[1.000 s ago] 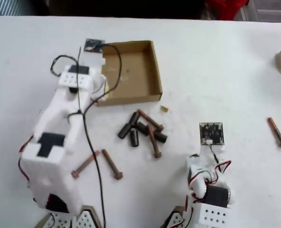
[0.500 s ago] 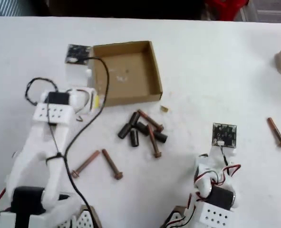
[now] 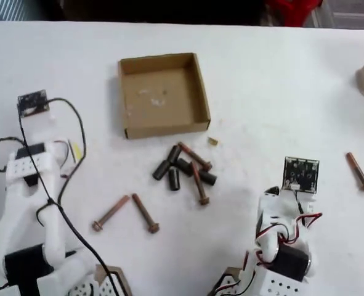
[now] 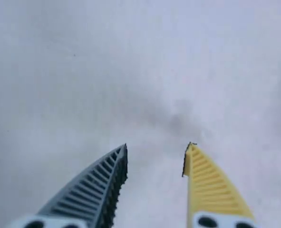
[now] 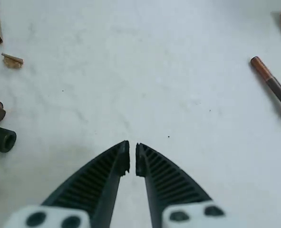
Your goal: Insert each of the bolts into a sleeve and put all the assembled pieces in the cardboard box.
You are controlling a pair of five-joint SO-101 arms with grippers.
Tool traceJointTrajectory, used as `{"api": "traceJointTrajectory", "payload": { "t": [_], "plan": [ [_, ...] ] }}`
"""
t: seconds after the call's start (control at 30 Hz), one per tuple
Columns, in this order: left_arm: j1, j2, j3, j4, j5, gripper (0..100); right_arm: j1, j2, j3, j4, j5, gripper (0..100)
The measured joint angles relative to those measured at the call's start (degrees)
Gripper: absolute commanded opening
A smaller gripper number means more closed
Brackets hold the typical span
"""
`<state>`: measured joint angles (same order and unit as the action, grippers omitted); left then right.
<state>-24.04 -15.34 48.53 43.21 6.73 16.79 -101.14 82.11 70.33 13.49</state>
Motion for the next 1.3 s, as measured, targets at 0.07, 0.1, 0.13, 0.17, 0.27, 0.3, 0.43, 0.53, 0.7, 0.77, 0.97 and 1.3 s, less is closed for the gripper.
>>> {"api": "traceJointTrajectory", "payload": {
  "t": [0.07, 0.1, 0.13, 0.17, 0.27, 0.3, 0.43, 0.53, 0.7, 0.77, 0.97, 1.3],
  "plan": [
    [-1.5, 0.0, 1.3, -1.5, -2.3, 22, 0.0, 4.0, -3.0, 0.8, 0.0, 1.8],
    [-1.8, 0.0, 1.8, -1.9, -3.3, 22, 0.0, 6.2, -4.8, 1.1, 0.2, 1.8],
    [-1.9, -0.1, 2.5, -2.2, -4.6, 22, 0.0, 8.7, -6.8, 1.5, 1.0, 1.8],
    [-2.1, -0.1, 3.3, -2.5, -5.5, 22, 0.0, 11.8, -8.9, 1.8, 2.5, 1.8],
    [-2.2, -0.1, 4.0, -2.7, -8.4, 22, 1.0, 22.7, -16.5, 3.7, 6.9, 1.9],
    [-2.2, -0.1, 4.0, -2.7, -8.8, 22, 2.4, 25.9, -19.3, 4.3, 8.0, 1.9],
    [-2.2, -0.1, 4.0, -2.7, -9.5, 22, 9.9, 41.0, -31.2, 5.3, 11.7, 4.2],
    [-2.2, -0.1, 4.0, -2.7, -9.5, 22, 15.1, 52.0, -37.9, 5.3, 15.9, 13.5],
    [-2.2, -0.1, 4.0, -2.7, -9.5, 22, 20.9, 69.5, -45.4, 5.1, 22.9, 27.3],
    [-2.2, -0.1, 4.0, -2.7, -9.5, 22, 21.8, 75.3, -48.2, 3.3, 25.8, 25.3],
    [-2.2, -0.1, 4.0, -2.7, -9.5, 22, 22.2, 90.5, -56.1, -11.3, 32.4, 14.7],
    [-2.2, -0.1, 4.0, -2.7, -9.5, 22, 22.2, 119.2, -78.6, -18.8, 44.7, 14.5]
  ]
}}
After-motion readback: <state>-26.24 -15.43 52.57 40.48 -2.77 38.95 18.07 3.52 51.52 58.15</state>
